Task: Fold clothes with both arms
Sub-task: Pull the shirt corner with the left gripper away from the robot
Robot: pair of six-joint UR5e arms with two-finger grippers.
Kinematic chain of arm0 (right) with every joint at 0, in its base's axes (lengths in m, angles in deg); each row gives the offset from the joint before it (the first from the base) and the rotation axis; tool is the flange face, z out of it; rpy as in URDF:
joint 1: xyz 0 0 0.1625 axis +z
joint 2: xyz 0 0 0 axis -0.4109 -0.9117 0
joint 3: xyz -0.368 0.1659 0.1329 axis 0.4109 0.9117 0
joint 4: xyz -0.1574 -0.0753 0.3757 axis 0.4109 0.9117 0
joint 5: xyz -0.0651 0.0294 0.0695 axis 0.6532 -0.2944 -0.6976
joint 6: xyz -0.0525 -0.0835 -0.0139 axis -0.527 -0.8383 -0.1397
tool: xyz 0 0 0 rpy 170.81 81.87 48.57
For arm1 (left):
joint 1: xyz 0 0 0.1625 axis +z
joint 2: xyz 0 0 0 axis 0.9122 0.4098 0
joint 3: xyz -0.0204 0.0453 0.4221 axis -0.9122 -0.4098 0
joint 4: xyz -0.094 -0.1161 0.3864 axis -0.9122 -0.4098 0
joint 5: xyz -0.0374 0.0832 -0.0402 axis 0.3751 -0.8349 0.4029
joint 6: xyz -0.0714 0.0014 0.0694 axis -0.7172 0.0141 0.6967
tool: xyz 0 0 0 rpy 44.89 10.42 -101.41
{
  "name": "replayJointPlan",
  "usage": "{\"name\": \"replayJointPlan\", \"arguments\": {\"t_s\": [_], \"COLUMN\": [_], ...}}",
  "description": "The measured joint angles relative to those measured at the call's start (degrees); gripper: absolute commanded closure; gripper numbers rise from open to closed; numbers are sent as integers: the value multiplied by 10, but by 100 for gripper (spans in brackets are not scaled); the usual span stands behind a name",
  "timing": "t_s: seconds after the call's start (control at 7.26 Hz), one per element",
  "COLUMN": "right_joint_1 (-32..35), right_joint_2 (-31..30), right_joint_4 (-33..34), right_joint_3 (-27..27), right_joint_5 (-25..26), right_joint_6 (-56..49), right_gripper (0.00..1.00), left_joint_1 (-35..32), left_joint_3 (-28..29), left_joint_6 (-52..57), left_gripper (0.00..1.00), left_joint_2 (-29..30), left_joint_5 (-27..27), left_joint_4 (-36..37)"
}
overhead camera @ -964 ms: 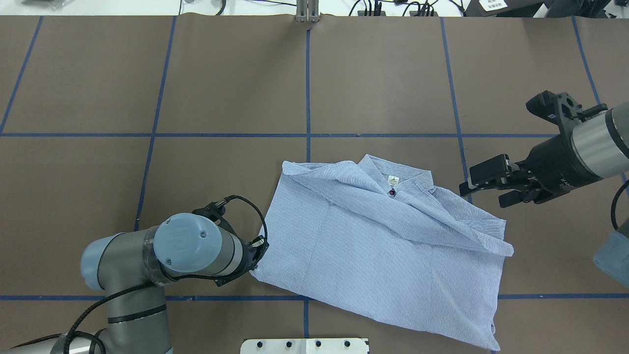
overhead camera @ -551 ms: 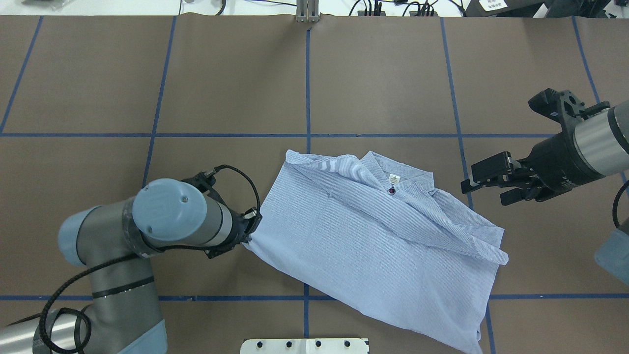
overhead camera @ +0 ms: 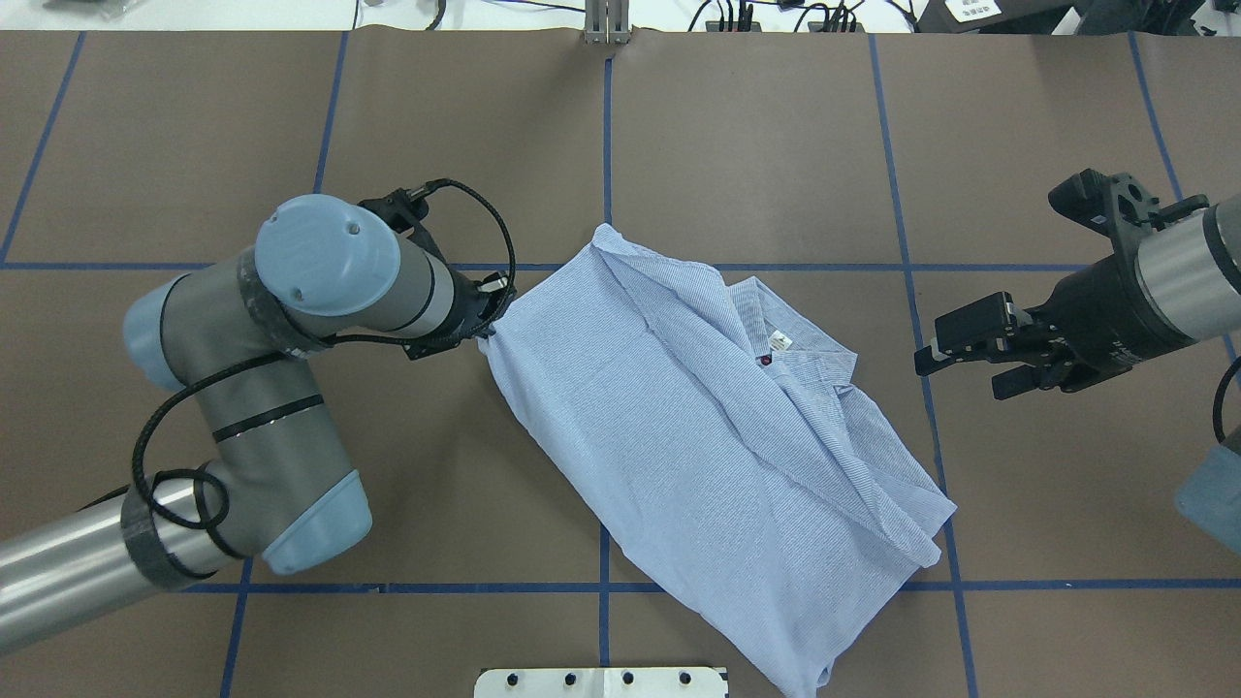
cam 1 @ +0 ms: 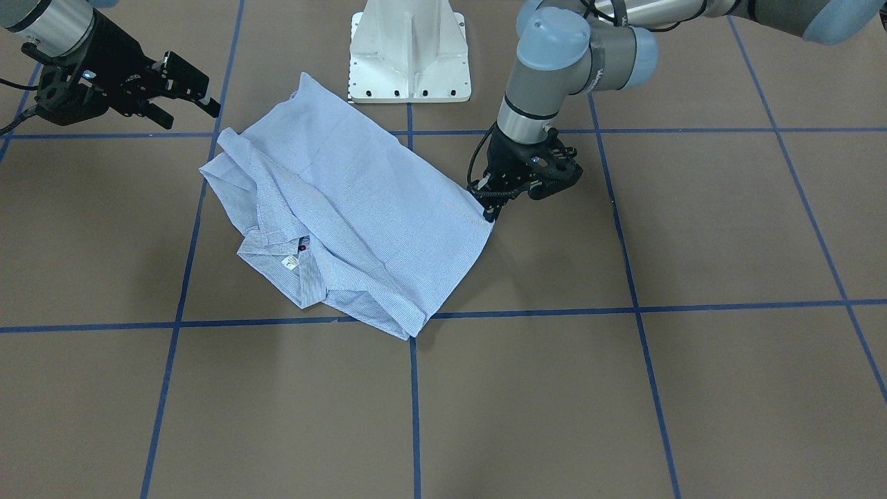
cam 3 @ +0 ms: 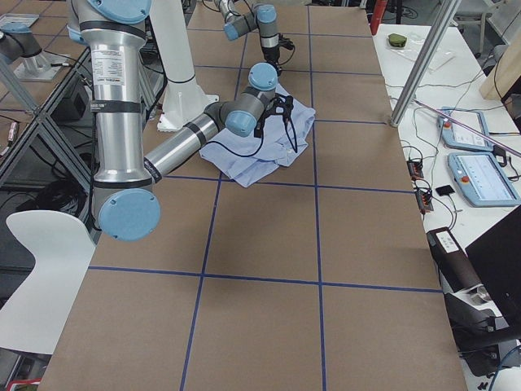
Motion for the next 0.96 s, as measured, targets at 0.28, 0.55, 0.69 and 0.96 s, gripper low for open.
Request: {"name": "replayJointPlan", "arguments": {"t_s": [0.28,0.55,0.69,0.96], "right_joint_1": [1,4,5,5], "right_joint_2": [-1,-1,-1,-1], "right_joint_4": [0,0,0,0], "right_joint_3": [1,1,1,1], "right_joint_5": [0,0,1,1], "right_joint_6": [0,0,0,0], "right_gripper": [0,0,0,0], "left_joint_1": [-30,-57,-69,-80], "left_joint_3": [121,258,313,389], "left_joint_6": [47,82,104,138], "left_gripper": [100,100,100,100], "left_joint_2": [54,112,131,163], "left_joint_5": [-21,-35,-39,-58], "left_joint_4": [-97,-200,-251,-316]}}
